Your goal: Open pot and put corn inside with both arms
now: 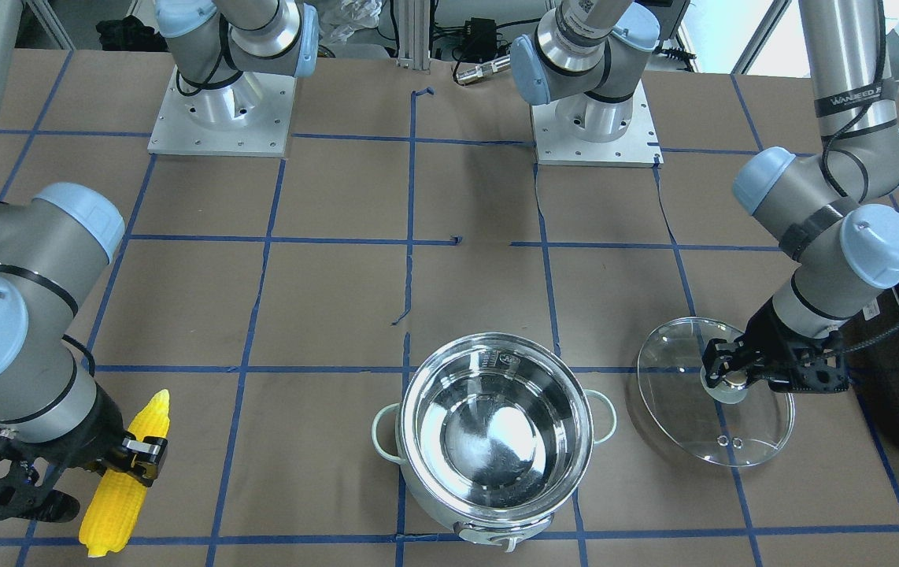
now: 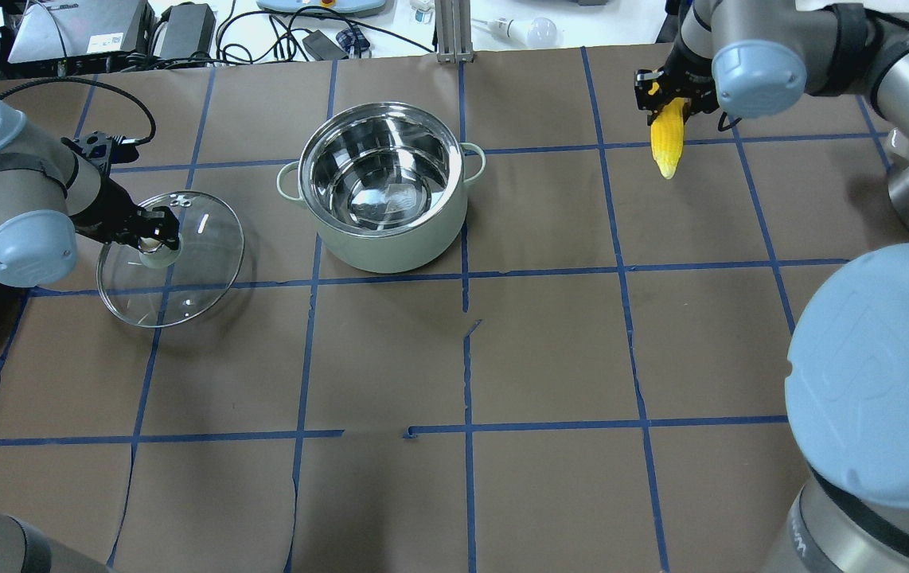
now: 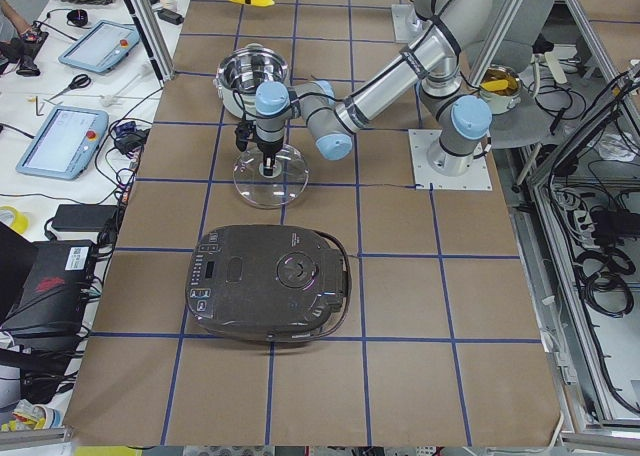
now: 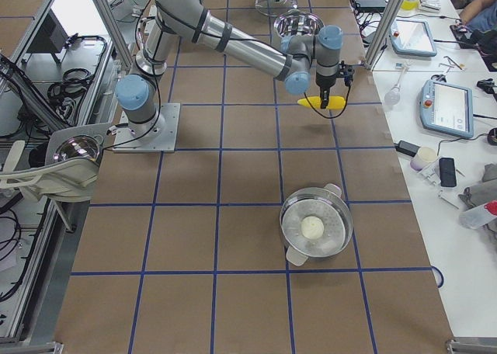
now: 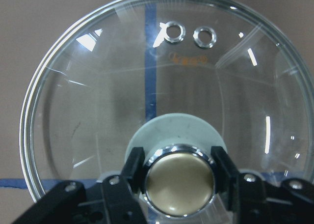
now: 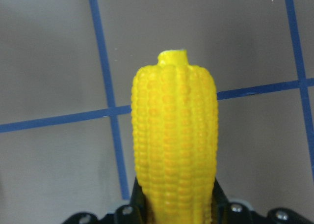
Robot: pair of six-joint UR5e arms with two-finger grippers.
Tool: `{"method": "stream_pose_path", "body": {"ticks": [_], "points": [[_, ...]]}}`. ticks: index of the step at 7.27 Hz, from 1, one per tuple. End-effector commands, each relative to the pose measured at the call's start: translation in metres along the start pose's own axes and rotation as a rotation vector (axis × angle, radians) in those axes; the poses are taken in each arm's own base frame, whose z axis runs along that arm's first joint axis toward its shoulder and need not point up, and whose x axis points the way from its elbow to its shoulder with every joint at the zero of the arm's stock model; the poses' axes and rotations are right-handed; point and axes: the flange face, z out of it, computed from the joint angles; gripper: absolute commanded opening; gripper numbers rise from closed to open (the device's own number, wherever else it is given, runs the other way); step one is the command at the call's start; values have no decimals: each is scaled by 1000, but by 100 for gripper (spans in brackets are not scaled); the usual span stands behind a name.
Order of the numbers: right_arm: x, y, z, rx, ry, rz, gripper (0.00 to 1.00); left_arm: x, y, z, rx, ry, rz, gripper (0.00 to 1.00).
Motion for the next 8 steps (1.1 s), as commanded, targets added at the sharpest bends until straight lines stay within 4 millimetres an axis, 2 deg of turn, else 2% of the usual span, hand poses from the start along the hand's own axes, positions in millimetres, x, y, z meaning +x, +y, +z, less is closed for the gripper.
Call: {"method": "stream_pose_path", "body": {"ticks": [1,2,3,4,5,6,7,8], "points": [[-107,21,-71,3,-18,44,0,-5,0,3,-5,-6,9,28],[-172,46,-86,10,-39,6,0,-18,1,8,-16,-15,-13,28],[-227,70,-85,8,-55,-27,0,-24,1,11,-21,-13,-24,28],[-264,86,-83,13,-67,-73,0,-24,2,13,-24,-12,-32,28],[-293,98,-64,7,-83,-84,0,-24,2,13,-24,-12,-31,28],[-325,112,-42,26,-103,-85,0,-25,2,13,-23,-14,-32,34],[-340,116,-22,42,-116,-101,15,-24,2,13,-25,-14,-38,52],[-346,118,-12,42,-119,-107,46,-25,2,13,-23,-14,-38,74]]}}
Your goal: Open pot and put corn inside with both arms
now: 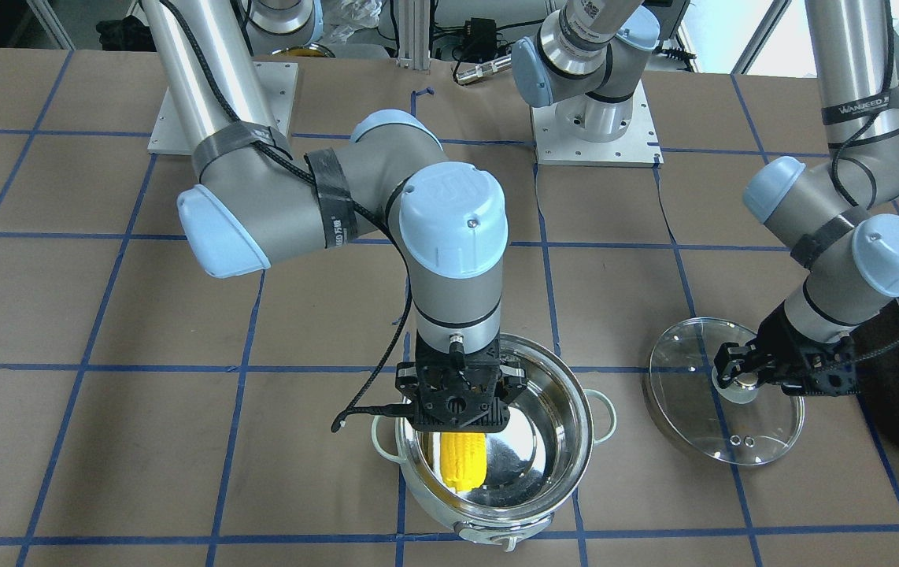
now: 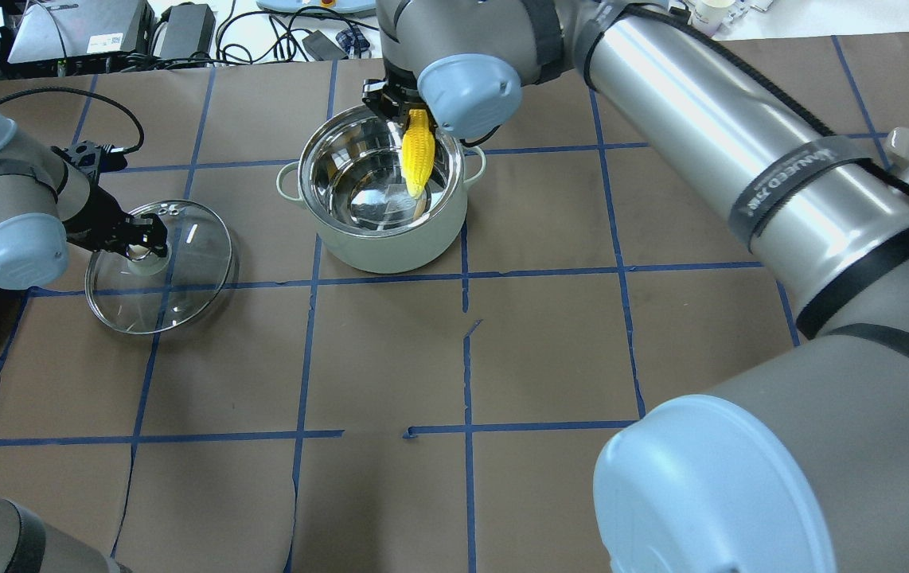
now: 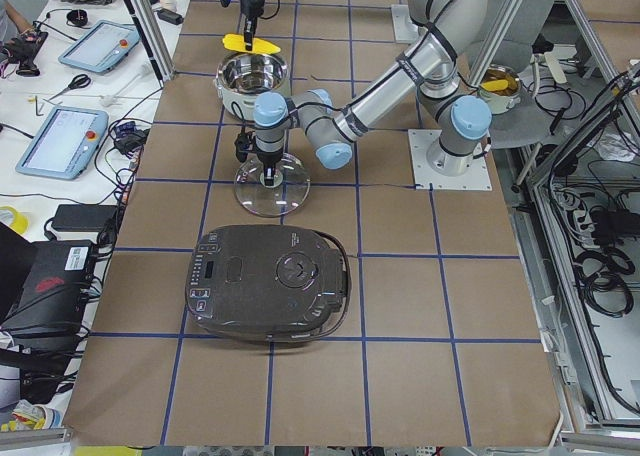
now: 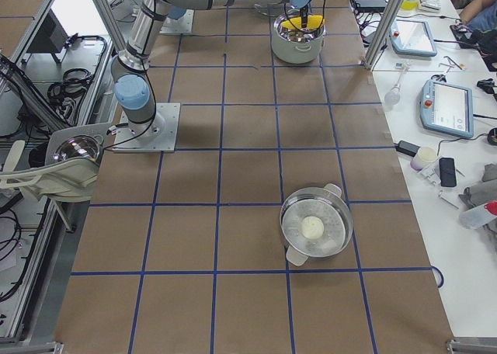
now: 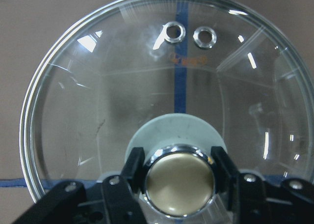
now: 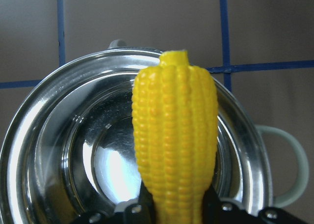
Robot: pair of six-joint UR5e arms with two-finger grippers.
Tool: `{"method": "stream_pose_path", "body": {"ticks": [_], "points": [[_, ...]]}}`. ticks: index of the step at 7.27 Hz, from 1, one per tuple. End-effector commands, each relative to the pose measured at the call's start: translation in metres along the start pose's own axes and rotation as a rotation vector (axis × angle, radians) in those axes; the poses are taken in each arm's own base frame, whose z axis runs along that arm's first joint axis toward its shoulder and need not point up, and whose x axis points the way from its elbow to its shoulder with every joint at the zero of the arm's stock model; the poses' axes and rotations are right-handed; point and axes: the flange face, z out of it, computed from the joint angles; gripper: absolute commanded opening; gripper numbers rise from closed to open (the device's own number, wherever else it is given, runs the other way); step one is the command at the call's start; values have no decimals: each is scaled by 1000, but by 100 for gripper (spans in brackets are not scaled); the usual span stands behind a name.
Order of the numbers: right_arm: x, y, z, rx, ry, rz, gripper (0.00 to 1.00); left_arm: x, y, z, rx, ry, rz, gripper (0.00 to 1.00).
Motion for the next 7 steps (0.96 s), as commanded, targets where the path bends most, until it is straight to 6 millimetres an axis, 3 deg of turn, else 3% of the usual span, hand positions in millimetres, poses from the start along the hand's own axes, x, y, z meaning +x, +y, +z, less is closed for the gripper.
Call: {"method": "stream_pose_path", "body": {"ticks": [1,2,3,4,5,6,7], "points": [[-17,7,19,13,-14,-18,85,0,0,0,-1,0,-2,84],[-17,7,19,13,-15,-18,100,0,-1,-2,2,-1,-1,88],[-18,8,14,17,-17,-30,100,-1,-1,-5,9,-4,-3,91],[-17,9,1,27,-17,-47,100,-2,-7,-24,36,-21,-5,96],[-6,9,-32,42,-5,-59,100,-2,-16,-40,38,-34,-18,99],[27,4,-69,11,50,-108,100,4,-22,-65,10,-33,-67,99],[72,-1,-93,-52,97,-96,100,16,-32,-95,-8,-23,-82,100]]}}
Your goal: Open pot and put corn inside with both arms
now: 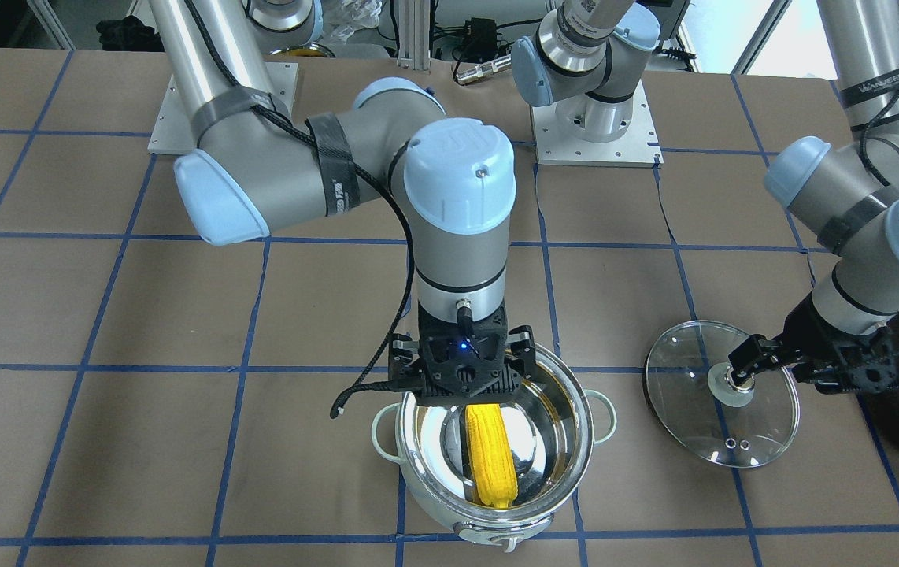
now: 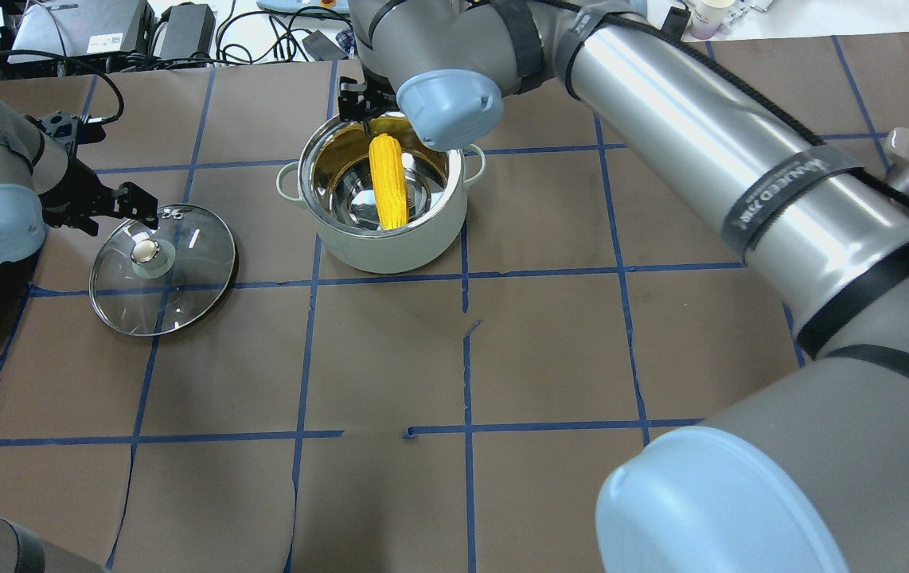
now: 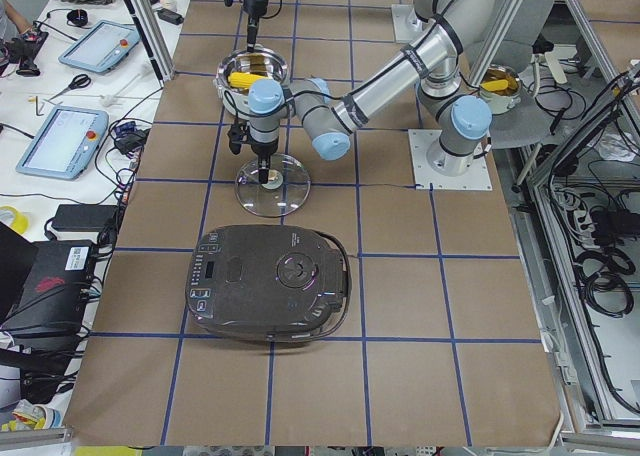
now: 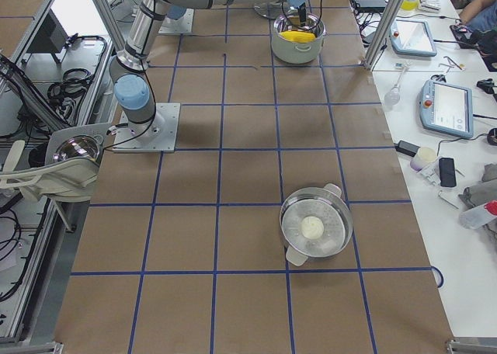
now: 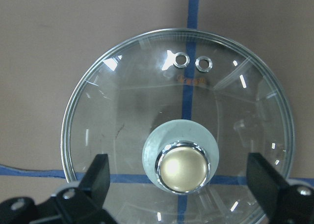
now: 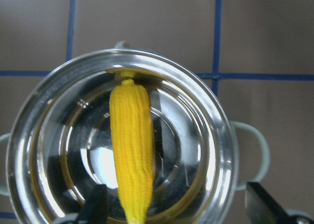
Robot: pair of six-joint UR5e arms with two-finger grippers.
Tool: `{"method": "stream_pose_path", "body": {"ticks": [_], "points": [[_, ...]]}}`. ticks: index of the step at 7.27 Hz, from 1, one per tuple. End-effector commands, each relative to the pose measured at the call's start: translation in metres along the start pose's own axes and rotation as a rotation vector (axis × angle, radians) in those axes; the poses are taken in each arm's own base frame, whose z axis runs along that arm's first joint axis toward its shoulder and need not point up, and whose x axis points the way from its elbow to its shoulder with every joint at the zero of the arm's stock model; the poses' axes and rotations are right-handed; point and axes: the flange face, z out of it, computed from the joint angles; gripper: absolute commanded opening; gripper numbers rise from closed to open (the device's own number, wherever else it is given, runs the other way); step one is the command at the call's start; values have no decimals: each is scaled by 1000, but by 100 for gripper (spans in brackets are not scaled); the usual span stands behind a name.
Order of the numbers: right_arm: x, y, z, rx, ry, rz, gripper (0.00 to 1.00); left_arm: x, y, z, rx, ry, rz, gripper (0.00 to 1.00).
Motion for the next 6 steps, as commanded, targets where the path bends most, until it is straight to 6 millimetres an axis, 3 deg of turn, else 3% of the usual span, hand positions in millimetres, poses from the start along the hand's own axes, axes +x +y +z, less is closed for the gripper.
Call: {"method": "stream_pose_path", "body": {"ticks": [1,2,3,4,5,6], "points": [[92,4,-42,-92,57,42,100,31,-19,-65,-33,9,-18,100],[143,5,-44,-112,73,113,100,57,-27,-95,-45,15,-69,100],[190,18,-61,-146,77,153,100,91,-33,-118,-54,19,-99,100],[236,34,-77,-172,81,60,100,129,-33,-134,-52,21,-111,100],[272,54,-87,-206,78,58,100,174,-25,-152,-45,5,-111,100],[284,75,-99,-204,78,72,100,213,-10,-174,-21,-4,-55,100]]}}
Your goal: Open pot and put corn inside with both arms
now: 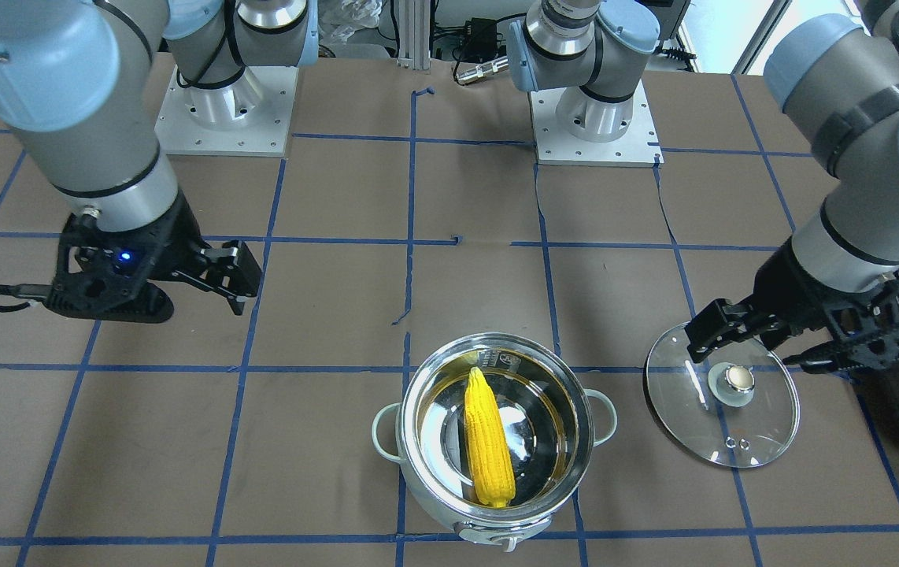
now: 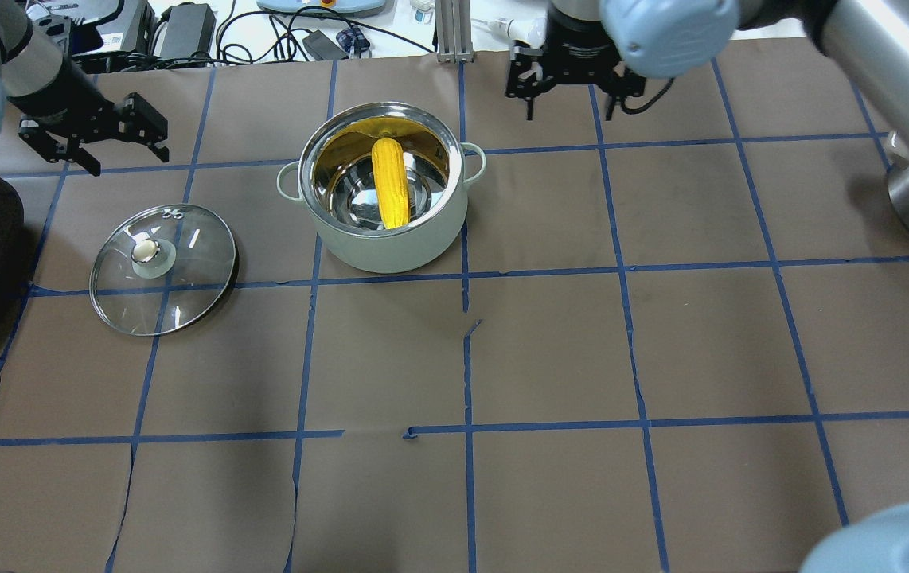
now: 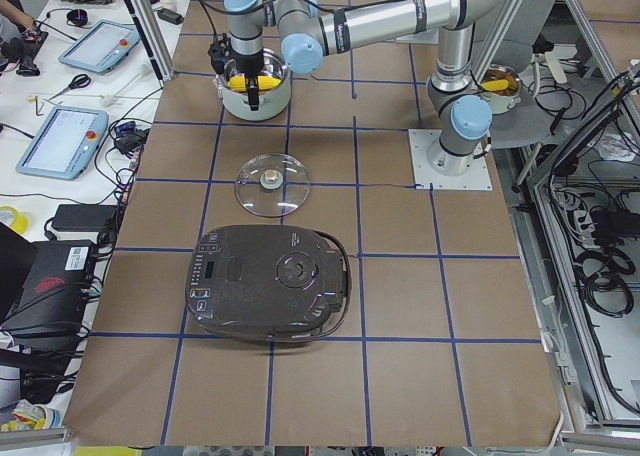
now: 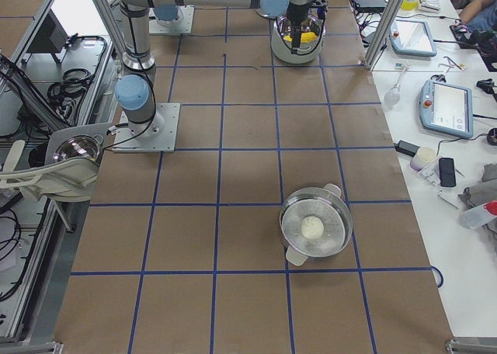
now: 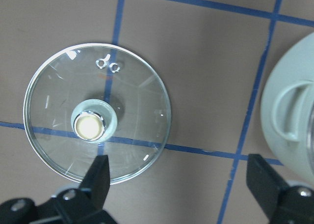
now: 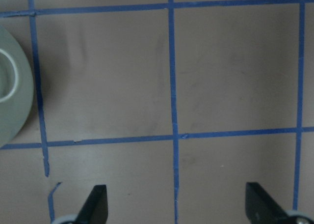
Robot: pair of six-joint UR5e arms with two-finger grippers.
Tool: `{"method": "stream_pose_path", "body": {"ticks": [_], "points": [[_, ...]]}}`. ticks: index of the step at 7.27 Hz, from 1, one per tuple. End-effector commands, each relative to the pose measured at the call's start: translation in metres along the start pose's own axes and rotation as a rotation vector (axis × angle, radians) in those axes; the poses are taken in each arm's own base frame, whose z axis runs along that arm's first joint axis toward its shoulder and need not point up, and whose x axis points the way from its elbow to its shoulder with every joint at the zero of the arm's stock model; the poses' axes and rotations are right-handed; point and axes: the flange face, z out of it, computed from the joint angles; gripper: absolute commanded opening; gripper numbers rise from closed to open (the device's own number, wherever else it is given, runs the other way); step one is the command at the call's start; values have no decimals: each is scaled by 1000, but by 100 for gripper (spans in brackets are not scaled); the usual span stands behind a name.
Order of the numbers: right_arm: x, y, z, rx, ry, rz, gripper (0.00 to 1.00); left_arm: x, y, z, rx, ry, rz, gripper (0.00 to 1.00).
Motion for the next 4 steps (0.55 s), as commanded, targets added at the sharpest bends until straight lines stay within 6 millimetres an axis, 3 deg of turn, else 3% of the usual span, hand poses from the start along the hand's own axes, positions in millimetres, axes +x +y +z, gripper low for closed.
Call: {"method": "stream_pose_path", "body": {"ticks": [1,2,4], "points": [[35,49,-16,-8,0,10,100,66,41,-50,38,-13,70,100],[35,67,-24,-17,3,13,100,68,61,-76,58,-10,78,100],[36,77,-29,-53,8,12,100,65,97,-123,86,0,83,100]]}}
